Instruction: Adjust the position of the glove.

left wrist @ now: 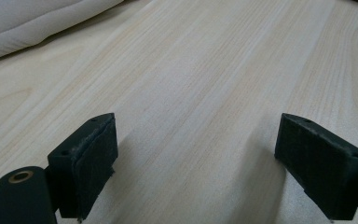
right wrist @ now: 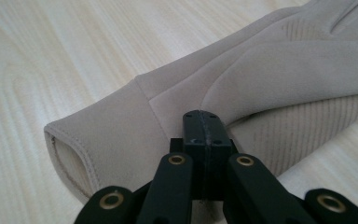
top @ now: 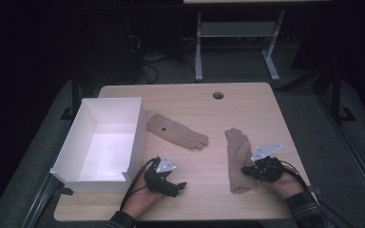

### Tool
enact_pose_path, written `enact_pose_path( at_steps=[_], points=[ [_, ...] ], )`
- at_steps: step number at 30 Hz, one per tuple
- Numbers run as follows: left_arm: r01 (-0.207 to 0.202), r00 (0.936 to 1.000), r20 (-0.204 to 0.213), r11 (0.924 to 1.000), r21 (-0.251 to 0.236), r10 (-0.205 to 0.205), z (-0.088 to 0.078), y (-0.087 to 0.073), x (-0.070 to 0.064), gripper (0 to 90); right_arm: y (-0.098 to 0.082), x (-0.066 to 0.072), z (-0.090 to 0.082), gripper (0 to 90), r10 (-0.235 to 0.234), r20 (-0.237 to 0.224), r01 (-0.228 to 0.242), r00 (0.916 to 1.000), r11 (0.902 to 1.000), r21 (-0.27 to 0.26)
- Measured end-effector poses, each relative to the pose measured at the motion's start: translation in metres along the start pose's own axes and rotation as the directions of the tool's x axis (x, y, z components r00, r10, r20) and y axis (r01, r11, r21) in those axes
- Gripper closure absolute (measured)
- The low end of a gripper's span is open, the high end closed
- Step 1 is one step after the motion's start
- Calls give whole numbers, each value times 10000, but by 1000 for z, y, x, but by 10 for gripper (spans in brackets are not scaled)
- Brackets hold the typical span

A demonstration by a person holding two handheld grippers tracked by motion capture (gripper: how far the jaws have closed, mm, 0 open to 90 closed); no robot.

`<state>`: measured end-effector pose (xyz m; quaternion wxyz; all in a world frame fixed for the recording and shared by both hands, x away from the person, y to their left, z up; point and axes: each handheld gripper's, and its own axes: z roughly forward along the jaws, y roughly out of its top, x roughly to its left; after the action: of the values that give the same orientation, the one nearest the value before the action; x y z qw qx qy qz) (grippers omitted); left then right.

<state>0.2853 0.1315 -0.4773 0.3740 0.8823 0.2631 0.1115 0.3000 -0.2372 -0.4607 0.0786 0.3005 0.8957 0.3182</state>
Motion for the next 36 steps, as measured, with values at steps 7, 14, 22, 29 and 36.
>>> enact_pose_path(
  at_steps=[7,14,22,29,36],
  points=[
    [-1,10000,0,10000,1,1,0,0,0,125,-6,5,-4,900,-63,-275,63,9996,10000,0],
    [-4,10000,-1,10000,-4,4,0,0,0,125,-12,13,-9,900,-92,-507,94,9987,10000,33],
    [4,10000,-19,10000,-2,-4,0,0,0,125,-21,26,-16,900,-352,-614,357,9975,9993,70],
    [9,10000,-19,10000,0,-9,0,0,0,125,-17,23,-21,780,-250,-439,237,9987,9992,-315],
    [-9,10000,-26,10000,-1,9,0,0,0,125,-19,3,-26,546,587,375,-550,9976,9943,-916]
  ],
)
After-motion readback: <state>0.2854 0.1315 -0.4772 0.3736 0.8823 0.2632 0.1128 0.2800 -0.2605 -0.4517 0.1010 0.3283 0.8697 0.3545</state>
